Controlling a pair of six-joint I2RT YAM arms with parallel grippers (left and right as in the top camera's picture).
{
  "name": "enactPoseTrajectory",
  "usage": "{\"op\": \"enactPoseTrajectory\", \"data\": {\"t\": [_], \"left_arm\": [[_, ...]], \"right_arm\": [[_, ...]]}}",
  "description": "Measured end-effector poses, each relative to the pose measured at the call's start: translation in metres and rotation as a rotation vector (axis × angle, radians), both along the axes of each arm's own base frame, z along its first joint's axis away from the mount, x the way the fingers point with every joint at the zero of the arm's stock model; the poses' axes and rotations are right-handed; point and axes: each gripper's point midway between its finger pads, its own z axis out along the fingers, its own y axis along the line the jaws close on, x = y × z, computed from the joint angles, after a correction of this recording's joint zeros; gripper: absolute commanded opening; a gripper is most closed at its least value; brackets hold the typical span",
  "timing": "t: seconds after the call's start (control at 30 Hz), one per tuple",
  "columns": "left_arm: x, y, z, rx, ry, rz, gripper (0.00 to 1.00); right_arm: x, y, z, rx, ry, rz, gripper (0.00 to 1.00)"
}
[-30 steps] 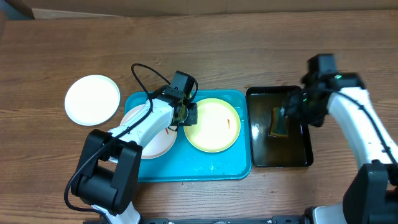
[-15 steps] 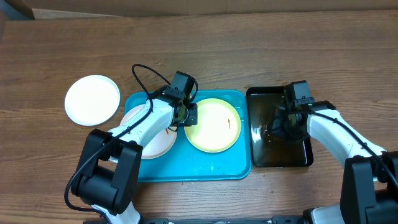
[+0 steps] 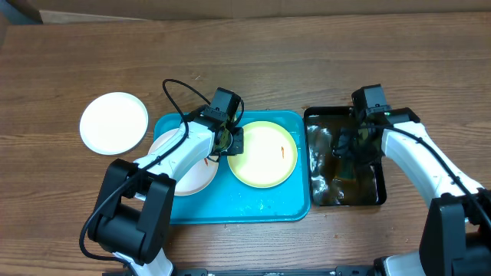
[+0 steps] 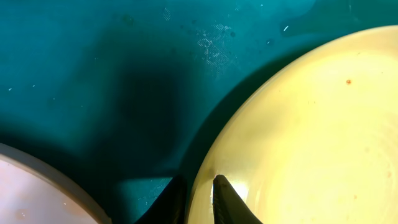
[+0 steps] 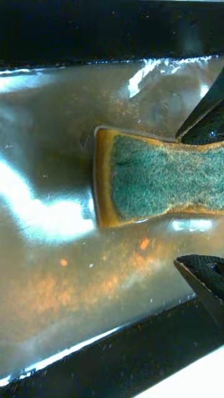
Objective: Clean dirty plates on tray and stack at the side
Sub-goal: 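Lower the right gripper into the black tray and grasp the sponge, then dip the held sponge in the water with the right gripper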
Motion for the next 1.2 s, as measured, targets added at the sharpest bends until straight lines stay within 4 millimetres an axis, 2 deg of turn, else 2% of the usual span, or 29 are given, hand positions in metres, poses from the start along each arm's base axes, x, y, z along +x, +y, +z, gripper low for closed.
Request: {"op": "enactPoseTrajectory", "data": {"t": [0.13, 0.23, 0.27, 0.37, 0.4, 0.43, 0.53, 0.6, 0.63, 0.7, 0.87, 0.93, 1.0, 1.07, 1.13, 1.17, 1.2], "left_arm": [[0.0, 0.0, 0.0, -0.001, 0.0, 0.0, 0.18], [0.0, 0.0, 0.0, -0.002, 0.0, 0.0, 0.17], [0.0, 0.0, 0.0, -0.003, 0.0, -0.001, 0.17], [0.0, -0.001, 0.0, -0.003, 0.001, 0.0, 0.18], [0.0, -0.001, 0.0, -0.003, 0.001, 0.0, 0.18], [0.0, -0.001, 0.0, -0.003, 0.001, 0.0, 0.18], [0.0, -0.001, 0.0, -0.003, 0.001, 0.0, 0.18], [0.0, -0.001, 0.0, -0.003, 0.0, -0.001, 0.19], [0.0, -0.001, 0.0, -0.003, 0.001, 0.0, 0.19], [0.0, -0.001, 0.0, -0.003, 0.001, -0.001, 0.19], [0.0, -0.001, 0.0, -0.003, 0.001, -0.001, 0.2], [0.0, -0.001, 0.0, -0.003, 0.0, -0.001, 0.2], [0.0, -0.001, 0.0, -0.003, 0.001, -0.001, 0.2], [0.0, -0.001, 0.0, -0.003, 0.001, -0.001, 0.21], [0.0, -0.001, 0.0, -0.003, 0.0, -0.001, 0.22], [0.0, -0.001, 0.0, -0.003, 0.001, -0.001, 0.23], [0.0, -0.001, 0.0, -0.003, 0.0, -0.001, 0.24]], "right_arm": [[-0.003, -0.001, -0.012, -0.004, -0.008, -0.001, 0.6], [-0.006, -0.003, -0.025, -0.006, -0.019, -0.002, 0.54], [-0.007, -0.003, -0.029, -0.007, -0.027, -0.002, 0.49], [-0.007, -0.004, -0.035, -0.01, -0.039, -0.006, 0.23], [-0.007, -0.004, -0.035, -0.011, -0.043, 0.001, 0.17], [-0.006, -0.004, -0.035, -0.01, -0.046, -0.007, 0.17], [-0.002, -0.003, -0.035, -0.009, -0.063, -0.002, 0.17], [-0.002, -0.004, -0.035, -0.01, -0.061, -0.003, 0.47], [-0.002, -0.003, -0.035, -0.009, -0.062, 0.0, 0.56], [-0.001, -0.003, -0.034, -0.009, -0.065, -0.001, 0.58], [0.002, -0.006, -0.033, -0.022, -0.079, -0.003, 0.58], [0.006, -0.007, -0.032, -0.033, -0.097, -0.004, 0.49], [0.008, -0.008, -0.032, -0.035, -0.103, -0.005, 0.26], [0.009, -0.008, -0.032, -0.037, -0.11, -0.007, 0.23], [0.012, -0.008, -0.031, -0.036, -0.123, -0.009, 0.26], [0.014, -0.007, -0.031, -0.036, -0.13, -0.009, 0.22], [0.014, -0.007, -0.03, -0.036, -0.132, -0.008, 0.04]]}}
